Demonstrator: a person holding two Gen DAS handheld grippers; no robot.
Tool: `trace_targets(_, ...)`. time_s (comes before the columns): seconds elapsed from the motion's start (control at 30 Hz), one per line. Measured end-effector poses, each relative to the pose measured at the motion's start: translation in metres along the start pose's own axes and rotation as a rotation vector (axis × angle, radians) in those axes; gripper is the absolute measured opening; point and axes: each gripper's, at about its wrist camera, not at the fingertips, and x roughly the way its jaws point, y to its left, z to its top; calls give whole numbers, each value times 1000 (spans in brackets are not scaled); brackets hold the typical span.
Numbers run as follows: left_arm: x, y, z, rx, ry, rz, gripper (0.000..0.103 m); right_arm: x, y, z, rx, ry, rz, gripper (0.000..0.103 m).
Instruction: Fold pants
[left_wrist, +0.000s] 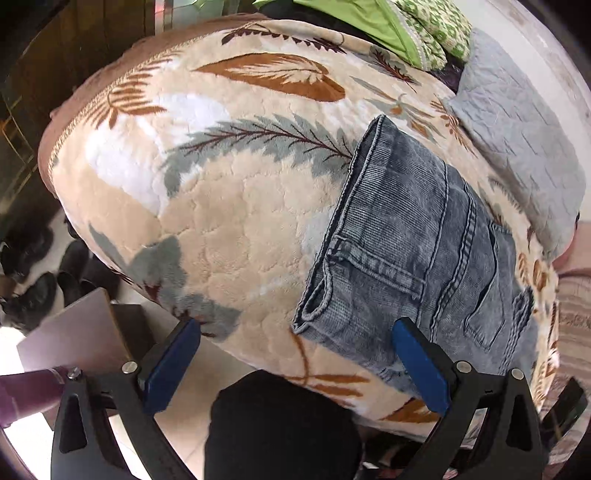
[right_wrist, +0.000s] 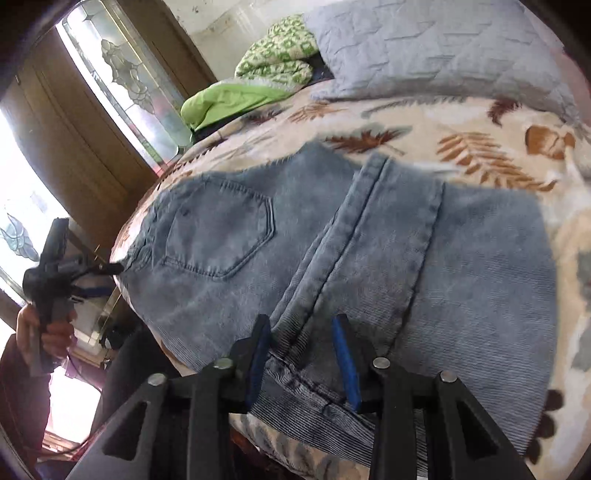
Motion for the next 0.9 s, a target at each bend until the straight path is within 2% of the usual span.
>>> trace_targets(0.23, 11, 0, 2, -52, 40, -78, 86, 3, -1, -4, -30, -20, 7, 44)
trace_targets(0.37, 3, 8, -4, -80, 43, -106, 86, 2, -3, -5, -29, -26, 21, 44)
trace_targets(0.57, 12, 28, -10, -212, 98, -256, 86, 2, -2, -5, -38, -27, 20, 46)
trace_targets(0.63, 13, 28, -11, -224, 88, -299, 86, 2, -1, -5, -42, -27, 20, 46)
trace_targets(0.73, 15, 23, -9, -215, 61, -312, 85, 2, 0, -6, -56, -31, 14, 46)
trace_targets(0.83, 17, 19, -5, -240, 24, -361, 85, 2, 1, -7, -58, -34, 14, 47)
trace_targets(0.9, 16, 21, -6, -256, 10, -378, 77, 2, 0, -6, -55, -34, 16, 47)
